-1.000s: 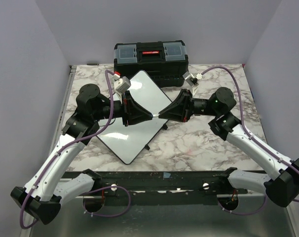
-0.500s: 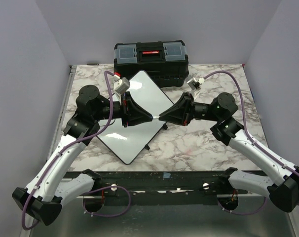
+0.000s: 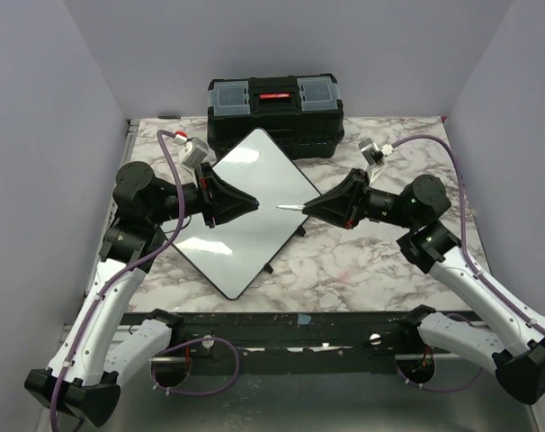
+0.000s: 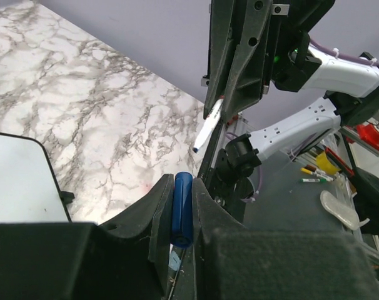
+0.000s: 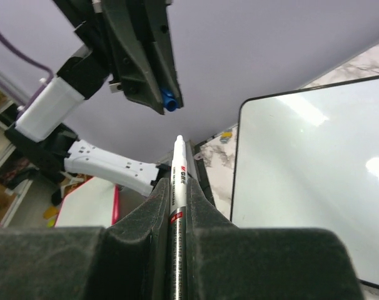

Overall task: Write a sentence on the whiteboard
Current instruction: Open the pen cap from the whiteboard marker, then place the pen cap at the center of the board.

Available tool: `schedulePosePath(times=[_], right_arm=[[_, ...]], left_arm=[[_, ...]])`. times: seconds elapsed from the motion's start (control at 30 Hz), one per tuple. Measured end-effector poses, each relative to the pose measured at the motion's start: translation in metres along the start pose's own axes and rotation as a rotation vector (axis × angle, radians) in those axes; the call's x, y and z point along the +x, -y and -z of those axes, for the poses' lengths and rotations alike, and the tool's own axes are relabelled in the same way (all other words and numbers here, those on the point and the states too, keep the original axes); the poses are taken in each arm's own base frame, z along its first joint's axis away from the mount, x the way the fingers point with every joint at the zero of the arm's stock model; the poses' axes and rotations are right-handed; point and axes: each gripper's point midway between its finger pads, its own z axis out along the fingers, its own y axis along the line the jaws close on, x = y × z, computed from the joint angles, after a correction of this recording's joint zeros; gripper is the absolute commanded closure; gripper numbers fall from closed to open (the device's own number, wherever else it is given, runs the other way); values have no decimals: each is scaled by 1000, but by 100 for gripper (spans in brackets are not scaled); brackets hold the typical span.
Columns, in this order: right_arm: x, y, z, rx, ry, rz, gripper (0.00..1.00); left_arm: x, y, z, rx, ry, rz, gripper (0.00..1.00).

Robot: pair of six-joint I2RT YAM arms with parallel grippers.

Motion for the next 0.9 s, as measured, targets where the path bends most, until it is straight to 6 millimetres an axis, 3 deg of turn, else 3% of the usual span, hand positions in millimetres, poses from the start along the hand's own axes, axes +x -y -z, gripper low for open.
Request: schedulePosePath(times=[0.2, 0.33, 0.47, 0.7, 0.9], right_arm=[[-4, 18, 3, 117, 21, 0, 99], [-9, 34, 5, 217, 41, -4, 99], [-27, 67, 13, 436, 105, -8, 100], [-54, 118, 48, 811, 216, 7, 99], [-66, 133, 72, 979, 262, 31, 99]], left_arm=[[-2, -5, 3, -56, 25, -2, 100], [15, -14, -6, -110, 7, 14, 100], [36, -17, -20, -128, -29, 32, 100], [76, -35, -60, -157, -94, 62, 100], [128, -61, -108, -207, -164, 49, 100]])
